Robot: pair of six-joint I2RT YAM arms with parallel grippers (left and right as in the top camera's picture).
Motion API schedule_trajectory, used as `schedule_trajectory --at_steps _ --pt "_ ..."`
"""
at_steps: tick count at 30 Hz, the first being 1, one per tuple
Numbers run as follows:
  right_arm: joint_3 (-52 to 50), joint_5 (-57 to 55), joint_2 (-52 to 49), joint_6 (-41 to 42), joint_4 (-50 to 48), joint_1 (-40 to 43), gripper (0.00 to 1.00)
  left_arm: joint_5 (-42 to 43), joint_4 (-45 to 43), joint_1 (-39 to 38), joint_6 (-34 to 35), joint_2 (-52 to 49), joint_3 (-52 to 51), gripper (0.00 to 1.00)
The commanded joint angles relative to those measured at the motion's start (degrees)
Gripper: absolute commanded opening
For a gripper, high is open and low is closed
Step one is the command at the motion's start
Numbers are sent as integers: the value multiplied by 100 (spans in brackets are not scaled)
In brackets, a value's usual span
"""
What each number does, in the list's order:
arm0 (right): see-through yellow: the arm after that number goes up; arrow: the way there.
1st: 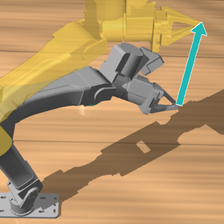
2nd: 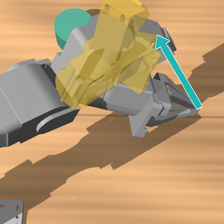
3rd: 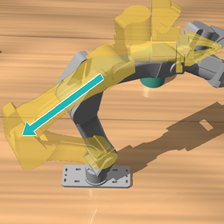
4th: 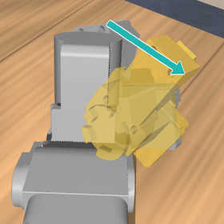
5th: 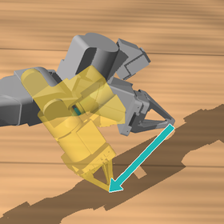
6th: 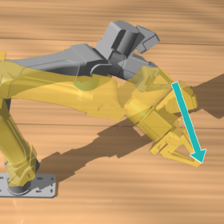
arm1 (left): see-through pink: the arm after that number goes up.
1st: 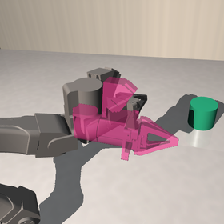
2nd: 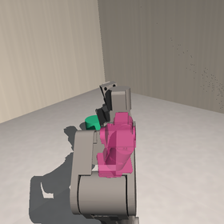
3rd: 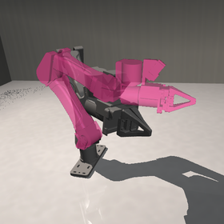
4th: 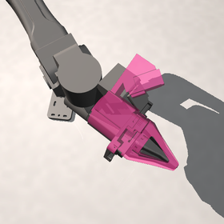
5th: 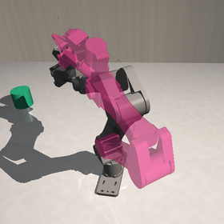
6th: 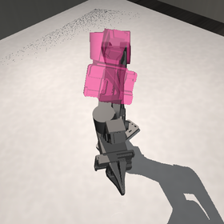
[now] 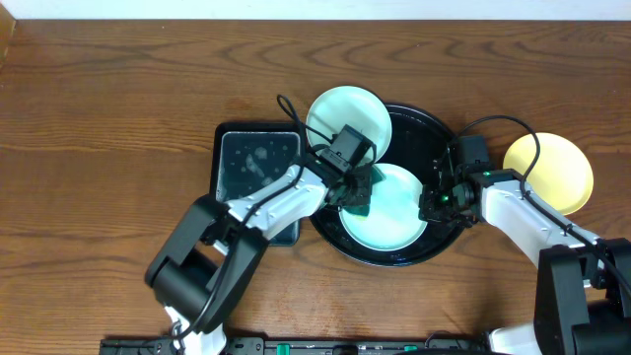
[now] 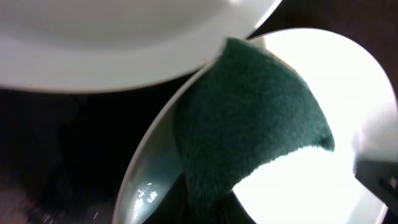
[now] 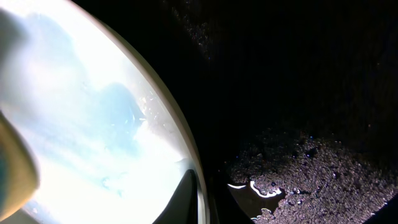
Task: Clean dirty plates on tray and stack at the side
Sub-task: 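Return the sponge with the left gripper to the black tray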
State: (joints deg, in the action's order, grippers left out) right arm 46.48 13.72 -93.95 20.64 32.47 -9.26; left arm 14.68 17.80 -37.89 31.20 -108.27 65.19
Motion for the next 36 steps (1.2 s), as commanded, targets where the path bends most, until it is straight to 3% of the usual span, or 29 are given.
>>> schedule_trajectory --at_steps 1,10,18,27,36 --pt "-90 -317 -170 55 15 -28 6 151 118 118 -313 623 -44 8" --pt "-92 -317 -170 55 -46 -28 5 87 973 304 -916 1488 -44 8" --pt "-203 -249 -170 57 -31 -125 1 -669 1703 798 -916 1547 -44 8" --pt "-79 -4 -70 -37 -68 -155 1 -682 2039 1633 -1174 1547 -44 8" --pt "562 -1300 817 -122 693 -92 1 -682 2120 2389 -1279 1547 -46 9"
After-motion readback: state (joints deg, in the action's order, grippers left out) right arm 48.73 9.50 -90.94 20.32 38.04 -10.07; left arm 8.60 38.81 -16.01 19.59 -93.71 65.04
